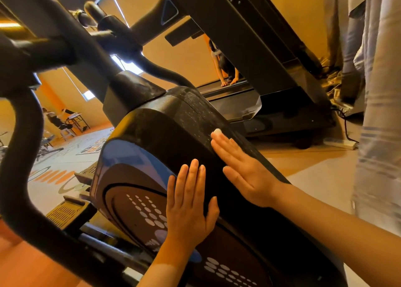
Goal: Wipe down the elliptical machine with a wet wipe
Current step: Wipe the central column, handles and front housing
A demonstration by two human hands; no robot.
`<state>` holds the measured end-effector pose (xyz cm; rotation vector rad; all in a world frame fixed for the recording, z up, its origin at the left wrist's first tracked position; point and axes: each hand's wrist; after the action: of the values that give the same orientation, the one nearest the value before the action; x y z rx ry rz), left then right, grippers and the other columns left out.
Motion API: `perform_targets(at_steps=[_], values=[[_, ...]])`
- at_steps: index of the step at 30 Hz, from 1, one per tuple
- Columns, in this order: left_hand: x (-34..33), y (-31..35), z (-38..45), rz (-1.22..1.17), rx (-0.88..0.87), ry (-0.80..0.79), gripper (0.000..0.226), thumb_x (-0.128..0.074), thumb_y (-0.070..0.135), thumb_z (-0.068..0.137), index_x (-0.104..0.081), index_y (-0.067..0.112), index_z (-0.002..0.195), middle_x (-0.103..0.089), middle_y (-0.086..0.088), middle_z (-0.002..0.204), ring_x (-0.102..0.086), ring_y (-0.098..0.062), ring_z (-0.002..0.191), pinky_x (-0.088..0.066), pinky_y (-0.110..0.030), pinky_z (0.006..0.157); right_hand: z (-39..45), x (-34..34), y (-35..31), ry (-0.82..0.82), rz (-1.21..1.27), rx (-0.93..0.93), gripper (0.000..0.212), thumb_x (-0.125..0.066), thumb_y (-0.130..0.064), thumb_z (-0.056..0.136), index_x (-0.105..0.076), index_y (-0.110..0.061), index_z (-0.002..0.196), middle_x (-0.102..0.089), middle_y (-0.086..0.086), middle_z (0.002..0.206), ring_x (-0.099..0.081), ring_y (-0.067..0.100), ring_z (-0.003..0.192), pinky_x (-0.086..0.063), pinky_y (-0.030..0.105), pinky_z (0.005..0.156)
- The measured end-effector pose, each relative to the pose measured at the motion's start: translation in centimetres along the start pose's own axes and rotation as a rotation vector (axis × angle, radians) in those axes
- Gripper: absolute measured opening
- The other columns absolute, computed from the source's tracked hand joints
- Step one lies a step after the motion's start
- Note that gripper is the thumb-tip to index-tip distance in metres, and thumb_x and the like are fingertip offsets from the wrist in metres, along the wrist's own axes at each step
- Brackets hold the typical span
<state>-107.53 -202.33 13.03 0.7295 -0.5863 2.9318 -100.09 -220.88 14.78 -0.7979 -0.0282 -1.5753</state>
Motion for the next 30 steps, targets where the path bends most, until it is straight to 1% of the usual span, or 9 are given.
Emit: perform_targets(at_steps=[2, 6, 8, 11, 13, 18, 23, 25, 30], values=[[-0.2, 0.1, 0.1, -0.016, 0.003, 0.013, 0.062, -0.030, 0.041, 0.103, -0.017, 0.012, 0.157, -0.006, -0.003, 0.166, -0.009, -0.024, 0.153, -0.005, -0.044, 0.124, -0.6, -0.3, -0.4, -0.039, 0.015, 0.075, 0.055, -0.031, -0.029, 0.104, -0.021, -0.007, 0.153, -0.009, 0.003, 0.164, -0.007, 0.022, 0.151, -0.008, 0.041, 0.123], [-0.2, 0.1, 0.0, -0.037, 0.006, 0.016, 0.063, -0.029, 0.041, 0.104, -0.014, 0.013, 0.158, -0.006, -0.002, 0.166, -0.009, -0.024, 0.153, -0.005, -0.044, 0.124, 0.0, 0.7, 0.9, -0.102, -0.030, 0.163, 0.052, -0.034, -0.024, 0.103, -0.024, -0.006, 0.151, -0.014, 0.005, 0.163, -0.010, 0.023, 0.150, -0.011, 0.042, 0.122], [-0.2, 0.1, 0.0, -0.034, 0.004, 0.011, 0.062, -0.028, 0.041, 0.104, -0.014, 0.014, 0.158, -0.006, -0.002, 0.166, -0.009, -0.024, 0.153, -0.005, -0.044, 0.124, 1.1, 1.2, 1.9, -0.083, -0.040, 0.118, 0.053, -0.033, -0.027, 0.103, -0.021, -0.010, 0.153, -0.010, 0.001, 0.163, -0.007, 0.019, 0.151, -0.010, 0.042, 0.123], [-0.1, 0.2, 0.0, -0.036, 0.017, -0.002, 0.061, -0.027, 0.041, 0.104, -0.014, 0.015, 0.158, -0.005, -0.001, 0.166, -0.008, -0.023, 0.153, -0.004, -0.043, 0.124, 2.8, 1.7, 2.8, -0.034, -0.005, -0.044, 0.055, -0.025, -0.038, 0.103, -0.014, -0.021, 0.153, -0.004, -0.009, 0.163, -0.001, 0.008, 0.150, -0.005, 0.039, 0.122], [0.0, 0.3, 0.0, -0.050, 0.030, -0.008, 0.059, -0.026, 0.041, 0.104, -0.018, 0.013, 0.156, -0.005, 0.000, 0.167, -0.007, -0.023, 0.153, -0.004, -0.043, 0.124, 2.8, 1.6, 2.5, -0.020, 0.000, -0.072, 0.055, -0.024, -0.040, 0.102, -0.014, -0.022, 0.153, -0.004, -0.009, 0.163, 0.000, 0.007, 0.150, -0.004, 0.039, 0.122], [0.0, 0.3, 0.0, -0.063, 0.027, 0.006, 0.061, -0.027, 0.040, 0.105, -0.013, 0.014, 0.158, -0.006, -0.001, 0.167, -0.008, -0.023, 0.153, -0.004, -0.043, 0.124, 1.4, 0.3, 0.0, -0.046, 0.010, 0.115, 0.055, -0.032, -0.029, 0.103, -0.022, -0.006, 0.152, -0.011, 0.004, 0.163, -0.007, 0.021, 0.151, -0.008, 0.042, 0.123], [0.2, 0.4, 0.0, -0.063, 0.032, -0.008, 0.061, -0.029, 0.040, 0.104, -0.016, 0.013, 0.157, -0.008, -0.002, 0.166, -0.010, -0.024, 0.153, -0.006, -0.043, 0.124, 2.6, 0.7, 0.2, -0.062, -0.007, 0.185, 0.052, -0.034, -0.024, 0.103, -0.025, -0.006, 0.151, -0.017, 0.007, 0.162, -0.012, 0.022, 0.150, -0.011, 0.041, 0.122], [0.4, 0.4, 0.0, -0.058, 0.038, -0.021, 0.059, -0.030, 0.040, 0.104, -0.021, 0.010, 0.155, -0.009, -0.002, 0.166, -0.011, -0.024, 0.153, -0.006, -0.043, 0.124, 3.7, 0.9, 0.8, -0.058, -0.009, 0.166, 0.053, -0.032, -0.027, 0.103, -0.022, -0.008, 0.152, -0.013, 0.005, 0.163, -0.009, 0.020, 0.151, -0.010, 0.040, 0.123], [0.8, 0.6, 0.0, -0.044, 0.053, -0.045, 0.056, -0.033, 0.038, 0.103, -0.027, 0.011, 0.151, -0.018, -0.004, 0.162, -0.012, -0.023, 0.152, -0.007, -0.043, 0.124, 6.2, 1.0, 0.6, -0.003, 0.060, -0.003, 0.056, -0.025, -0.039, 0.102, -0.012, -0.020, 0.153, -0.005, -0.006, 0.163, 0.001, 0.005, 0.149, -0.007, 0.039, 0.123]])
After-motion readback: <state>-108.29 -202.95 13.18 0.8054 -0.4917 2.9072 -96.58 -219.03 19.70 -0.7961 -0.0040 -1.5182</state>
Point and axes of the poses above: each hand's wrist, its own z-axis towards the middle knuckle, its own x-axis out of the back of the hand, y = z × x
